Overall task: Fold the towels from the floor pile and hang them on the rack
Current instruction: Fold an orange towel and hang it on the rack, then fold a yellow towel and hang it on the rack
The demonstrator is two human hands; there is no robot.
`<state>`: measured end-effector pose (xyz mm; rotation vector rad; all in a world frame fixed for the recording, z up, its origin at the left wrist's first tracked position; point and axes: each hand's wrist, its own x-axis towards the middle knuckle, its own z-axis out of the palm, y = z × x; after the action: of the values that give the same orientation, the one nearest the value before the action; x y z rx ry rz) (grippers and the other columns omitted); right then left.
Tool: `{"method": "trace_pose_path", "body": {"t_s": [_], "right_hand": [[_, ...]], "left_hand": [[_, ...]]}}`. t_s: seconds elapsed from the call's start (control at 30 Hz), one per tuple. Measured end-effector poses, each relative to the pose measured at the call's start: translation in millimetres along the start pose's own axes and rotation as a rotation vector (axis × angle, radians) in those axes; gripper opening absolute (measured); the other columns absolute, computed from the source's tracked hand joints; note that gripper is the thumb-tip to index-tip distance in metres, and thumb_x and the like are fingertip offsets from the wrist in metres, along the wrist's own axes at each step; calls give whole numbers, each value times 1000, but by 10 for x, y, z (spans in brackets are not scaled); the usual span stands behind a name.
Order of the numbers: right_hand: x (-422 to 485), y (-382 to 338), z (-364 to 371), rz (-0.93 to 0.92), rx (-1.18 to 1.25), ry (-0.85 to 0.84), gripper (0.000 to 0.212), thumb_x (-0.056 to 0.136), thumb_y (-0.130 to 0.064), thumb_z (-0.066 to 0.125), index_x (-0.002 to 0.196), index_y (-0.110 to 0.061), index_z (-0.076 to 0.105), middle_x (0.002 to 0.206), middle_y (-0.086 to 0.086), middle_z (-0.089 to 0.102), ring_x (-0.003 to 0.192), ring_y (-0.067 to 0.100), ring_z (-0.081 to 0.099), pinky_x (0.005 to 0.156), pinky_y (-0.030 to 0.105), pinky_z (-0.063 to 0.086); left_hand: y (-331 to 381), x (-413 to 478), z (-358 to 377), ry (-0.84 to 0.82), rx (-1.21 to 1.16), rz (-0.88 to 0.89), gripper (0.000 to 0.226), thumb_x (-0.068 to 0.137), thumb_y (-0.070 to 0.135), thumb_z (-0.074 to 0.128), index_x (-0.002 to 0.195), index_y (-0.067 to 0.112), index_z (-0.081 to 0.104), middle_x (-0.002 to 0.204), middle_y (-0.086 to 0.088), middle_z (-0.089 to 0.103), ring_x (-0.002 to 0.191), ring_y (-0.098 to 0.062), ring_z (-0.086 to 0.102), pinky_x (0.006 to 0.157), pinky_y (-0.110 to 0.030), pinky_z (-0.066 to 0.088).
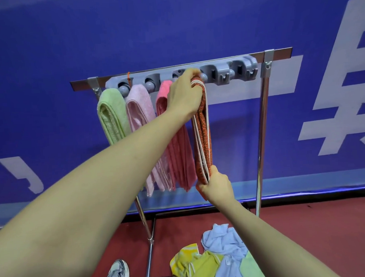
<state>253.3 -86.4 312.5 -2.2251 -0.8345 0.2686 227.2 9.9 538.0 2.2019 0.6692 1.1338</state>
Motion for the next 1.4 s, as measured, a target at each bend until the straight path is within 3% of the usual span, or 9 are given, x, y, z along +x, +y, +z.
{"method": "trace_pose_path", "body": {"t_s": [0.1, 0.33, 0.47, 0.63, 0.77, 0.87, 1.03, 1.2, 1.4], "right_hand": [[-26, 47, 65, 13, 15, -14, 44, 84, -43, 64, 106, -14, 40, 93, 13, 65, 83, 36, 60, 66, 37, 45], [-228, 323, 469, -27, -75, -26, 31, 92, -28, 53, 114, -8, 44, 101, 21, 67, 98, 42, 63, 69, 40, 41], [-406, 896, 973, 2, -179, -266, 17, 89, -30, 57, 89, -13, 53, 97, 17, 69, 99, 37, 63, 70, 36, 39], [-734, 1918, 1753, 148, -334, -635, 28, 82, -24, 57, 65, -20, 35, 79, 7, 58, 96, 32, 63, 65, 31, 32], [-889, 2543, 2399, 196, -466, -838, 21, 78, -34, 53, 69, -17, 45, 90, 12, 65, 100, 34, 63, 67, 33, 37], [-904, 2704, 2783, 169, -553, -881, 22, 89, -28, 58, 100, -11, 65, 107, 15, 69, 105, 33, 63, 73, 31, 38], [-770, 2863, 3355, 171, -485, -930, 36, 90, -29, 58, 122, -13, 57, 123, 17, 64, 115, 33, 60, 88, 37, 49], [-644, 2942, 3736, 163, -422, -913, 54, 89, -25, 60, 140, -17, 46, 135, 11, 57, 125, 29, 54, 96, 34, 44], [-722, 3148, 3914, 143, -408, -864, 64, 87, -26, 64, 144, -20, 35, 134, 11, 47, 118, 34, 57, 89, 40, 48]], "left_hand": [[-144, -262, 109, 46, -139, -151, 65, 80, 24, 59, 143, 33, 44, 106, 0, 71, 95, -25, 66, 86, -32, 50], [-1384, -1795, 815, -398, -99, -501, 44, 83, 42, 59, 119, 17, 63, 112, -8, 73, 105, -26, 67, 89, -36, 51], [-2425, -2648, 1054, -665, 15, -692, 40, 102, 32, 47, 91, 1, 69, 95, -20, 71, 87, -30, 65, 75, -36, 48], [-3537, -3740, 1171, -940, 63, -839, 26, 83, 24, 55, 78, 3, 70, 83, -21, 69, 74, -28, 64, 74, -41, 54], [-4303, -4381, 1235, -986, 140, -994, 22, 86, 16, 54, 78, 2, 69, 73, -11, 63, 72, -19, 58, 73, -42, 57], [-4654, -4588, 1296, -1034, 208, -1025, 24, 81, 17, 54, 88, 6, 74, 84, -12, 75, 79, -27, 70, 80, -41, 59], [-5052, -4678, 1607, -1058, 270, -1011, 34, 86, 17, 64, 118, 21, 71, 122, -5, 71, 116, -25, 64, 98, -31, 50], [-5357, -4659, 2048, -939, 263, -1049, 46, 86, 20, 64, 131, 13, 58, 128, -13, 64, 122, -32, 58, 97, -32, 46], [-5471, -4769, 2344, -938, 270, -998, 21, 87, 27, 64, 102, 12, 63, 111, -21, 67, 108, -41, 60, 75, -34, 40]]}}
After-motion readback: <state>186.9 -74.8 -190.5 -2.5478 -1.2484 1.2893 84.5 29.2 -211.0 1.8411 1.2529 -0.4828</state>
